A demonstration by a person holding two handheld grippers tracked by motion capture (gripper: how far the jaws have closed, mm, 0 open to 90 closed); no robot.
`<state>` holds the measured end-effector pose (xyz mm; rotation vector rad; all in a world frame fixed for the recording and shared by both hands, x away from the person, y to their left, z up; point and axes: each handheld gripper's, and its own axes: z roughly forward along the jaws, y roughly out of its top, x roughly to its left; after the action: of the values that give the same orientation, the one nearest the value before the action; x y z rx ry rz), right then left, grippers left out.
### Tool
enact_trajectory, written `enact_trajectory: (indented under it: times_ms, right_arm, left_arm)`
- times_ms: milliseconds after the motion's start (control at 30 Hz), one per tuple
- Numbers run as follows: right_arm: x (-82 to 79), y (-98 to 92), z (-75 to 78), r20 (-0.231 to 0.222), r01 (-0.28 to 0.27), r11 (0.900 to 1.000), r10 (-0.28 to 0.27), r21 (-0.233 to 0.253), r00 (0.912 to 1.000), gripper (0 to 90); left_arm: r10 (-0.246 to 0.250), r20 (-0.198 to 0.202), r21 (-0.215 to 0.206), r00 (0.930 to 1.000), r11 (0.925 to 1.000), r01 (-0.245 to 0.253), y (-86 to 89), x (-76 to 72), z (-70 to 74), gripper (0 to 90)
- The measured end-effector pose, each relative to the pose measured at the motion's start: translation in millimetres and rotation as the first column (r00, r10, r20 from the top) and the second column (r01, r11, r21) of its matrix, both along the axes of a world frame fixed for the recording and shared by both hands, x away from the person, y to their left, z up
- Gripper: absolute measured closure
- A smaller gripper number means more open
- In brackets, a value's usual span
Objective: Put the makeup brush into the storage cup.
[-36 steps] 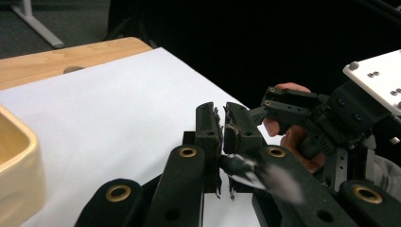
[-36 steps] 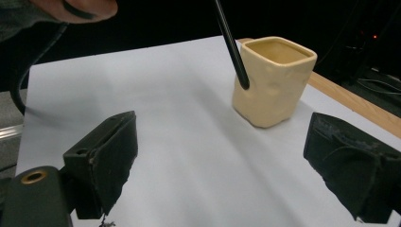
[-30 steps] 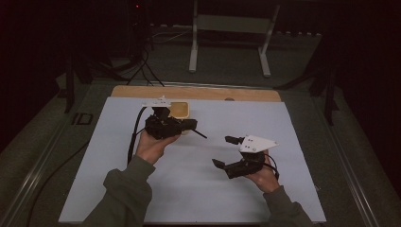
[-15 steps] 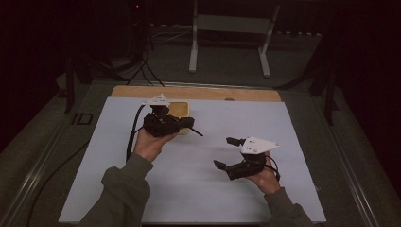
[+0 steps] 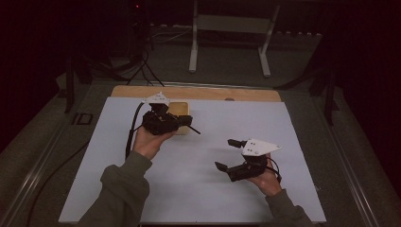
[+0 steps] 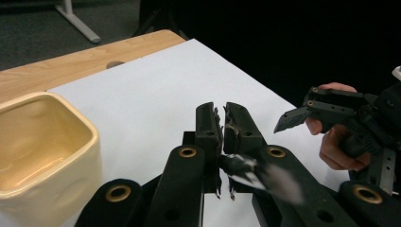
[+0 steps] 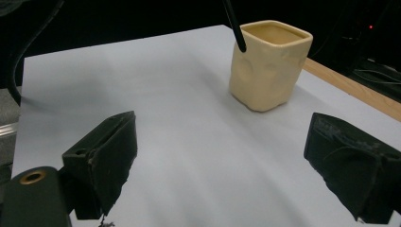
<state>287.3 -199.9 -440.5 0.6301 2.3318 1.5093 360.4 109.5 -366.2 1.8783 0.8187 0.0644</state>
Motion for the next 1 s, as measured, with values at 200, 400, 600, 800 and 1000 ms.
enact_trajectory:
  times_ms: [200,400,600,800,1000]
  right_arm:
    - [-1.4,-3.4,-2.3,-0.007,0.007,1.000,-0.007,0.000,1.0000,10.3]
    - [-2.7,-6.8,-2.8,-0.013,0.010,1.000,-0.010,0.005,0.9999,10.4]
    - [-3.8,-8.4,-3.5,-0.012,0.011,1.000,-0.011,0.004,0.9999,10.4]
    - [-5.2,-10.1,-4.9,-0.018,0.014,1.000,-0.014,0.003,0.9997,10.3]
    - [-6.7,-12.5,-7.0,-0.025,0.015,1.000,-0.015,-0.007,0.9996,10.4]
  left_arm:
    - [0.012,-0.001,-0.010,0.9999,0.9999,-0.012,3.8,2.9,1.8,85.6]
    - [0.024,0.001,0.002,0.9997,0.9997,-0.024,6.6,5.2,3.0,85.6]
    - [0.033,0.000,0.008,0.9995,0.9994,-0.033,8.8,7.2,3.5,85.6]
    - [0.044,0.004,0.015,0.9990,0.9989,-0.044,10.9,9.0,5.0,85.6]
    - [0.054,0.004,0.013,0.9986,0.9985,-0.054,13.8,11.3,6.7,85.6]
